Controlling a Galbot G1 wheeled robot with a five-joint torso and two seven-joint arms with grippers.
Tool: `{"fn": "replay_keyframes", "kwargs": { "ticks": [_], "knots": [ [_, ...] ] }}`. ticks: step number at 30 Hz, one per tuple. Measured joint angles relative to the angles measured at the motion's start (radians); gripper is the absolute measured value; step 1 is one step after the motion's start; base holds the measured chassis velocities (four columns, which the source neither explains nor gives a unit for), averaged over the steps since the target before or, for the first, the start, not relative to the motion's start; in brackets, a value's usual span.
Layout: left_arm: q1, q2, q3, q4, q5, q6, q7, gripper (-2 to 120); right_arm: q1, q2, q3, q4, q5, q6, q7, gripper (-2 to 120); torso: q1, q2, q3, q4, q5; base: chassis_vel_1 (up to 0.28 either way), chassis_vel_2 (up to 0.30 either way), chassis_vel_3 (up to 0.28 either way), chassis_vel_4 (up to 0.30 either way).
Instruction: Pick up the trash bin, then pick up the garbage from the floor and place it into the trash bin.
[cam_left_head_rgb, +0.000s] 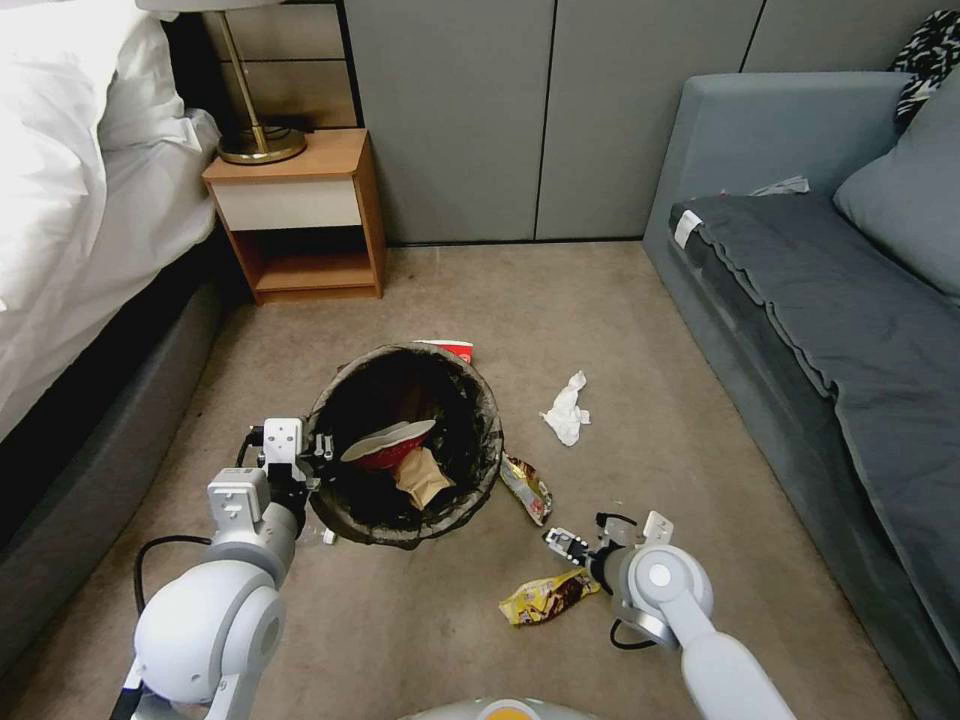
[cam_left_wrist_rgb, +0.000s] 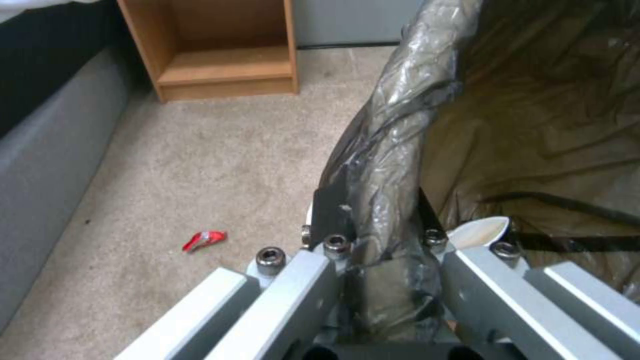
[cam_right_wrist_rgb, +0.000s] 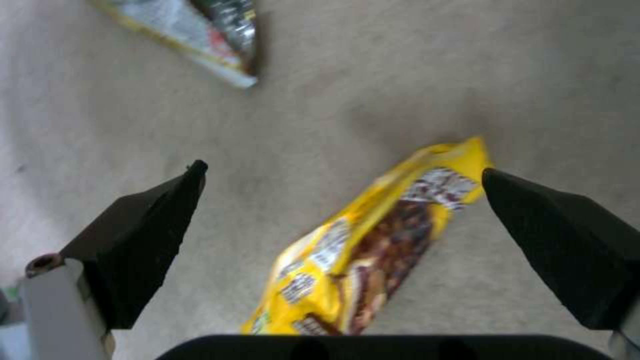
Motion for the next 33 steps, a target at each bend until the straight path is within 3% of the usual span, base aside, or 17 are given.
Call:
{"fn": "replay_keyframes", "kwargs": {
  "ticks": [8, 33],
  "knots": [
    [-0.006, 0.001, 0.005, 0.003, -0.008, 0.004, 0.0, 0, 0.006, 0.023, -0.008, -0.038, -0.002, 0.039, 0.069, 100, 0.0, 0.0, 0.0, 0.0, 0.0001, 0.0, 0.0, 0.0, 0.0],
    [-0.008, 0.008, 0.012, 0.003, -0.017, 0.014, -0.004, 0, 0.023, 0.086, -0.025, -0.143, -0.056, 0.056, 0.089, 100, 0.0, 0.0, 0.0, 0.0, 0.0, 0.0, 0.0, 0.0, 0.0]
  ]
}}
